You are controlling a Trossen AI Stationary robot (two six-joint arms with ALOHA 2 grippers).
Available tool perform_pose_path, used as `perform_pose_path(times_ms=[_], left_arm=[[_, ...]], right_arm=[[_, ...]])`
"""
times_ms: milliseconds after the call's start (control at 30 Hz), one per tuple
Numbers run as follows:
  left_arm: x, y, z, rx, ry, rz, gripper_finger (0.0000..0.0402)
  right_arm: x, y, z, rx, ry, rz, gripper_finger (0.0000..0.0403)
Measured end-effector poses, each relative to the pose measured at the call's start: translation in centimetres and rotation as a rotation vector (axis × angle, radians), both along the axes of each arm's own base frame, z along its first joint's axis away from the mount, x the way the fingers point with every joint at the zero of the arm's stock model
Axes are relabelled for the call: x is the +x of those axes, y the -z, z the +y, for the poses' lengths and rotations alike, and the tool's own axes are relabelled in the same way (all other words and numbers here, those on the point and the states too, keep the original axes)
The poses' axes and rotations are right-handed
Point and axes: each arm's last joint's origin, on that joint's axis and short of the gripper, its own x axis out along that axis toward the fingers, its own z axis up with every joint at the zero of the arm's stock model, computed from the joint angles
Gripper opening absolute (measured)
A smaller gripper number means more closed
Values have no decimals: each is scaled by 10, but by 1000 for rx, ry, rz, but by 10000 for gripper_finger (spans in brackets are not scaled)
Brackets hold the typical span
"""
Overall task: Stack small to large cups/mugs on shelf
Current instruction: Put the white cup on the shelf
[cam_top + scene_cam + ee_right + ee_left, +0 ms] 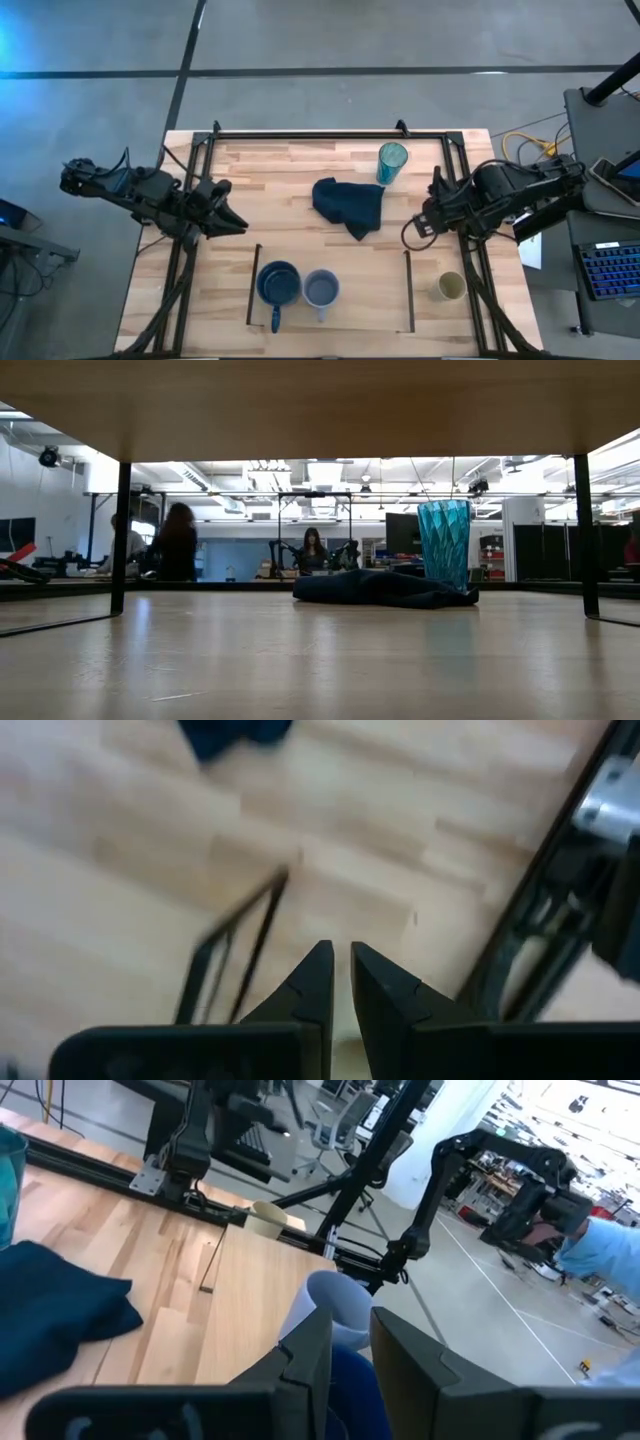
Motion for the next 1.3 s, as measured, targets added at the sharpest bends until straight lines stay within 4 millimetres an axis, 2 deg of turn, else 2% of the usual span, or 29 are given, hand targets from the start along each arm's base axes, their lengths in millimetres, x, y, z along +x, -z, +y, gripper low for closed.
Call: perform_pose_path(times_ms=[200, 533, 1000, 1300], left_arm=[[-4, 9, 1, 1, 0, 8, 59], [-9, 9, 3, -4, 0, -4, 59], [-8, 10, 3, -1, 0, 0, 59], [-5, 18, 2, -17, -3, 31, 59]], right_arm=[[-4, 1, 12, 95, -86, 37, 33], [-17, 7, 38, 197, -85, 133, 34], [-52, 19, 82, 168, 101, 264, 34], [-40, 33, 100, 87, 133, 252, 34]])
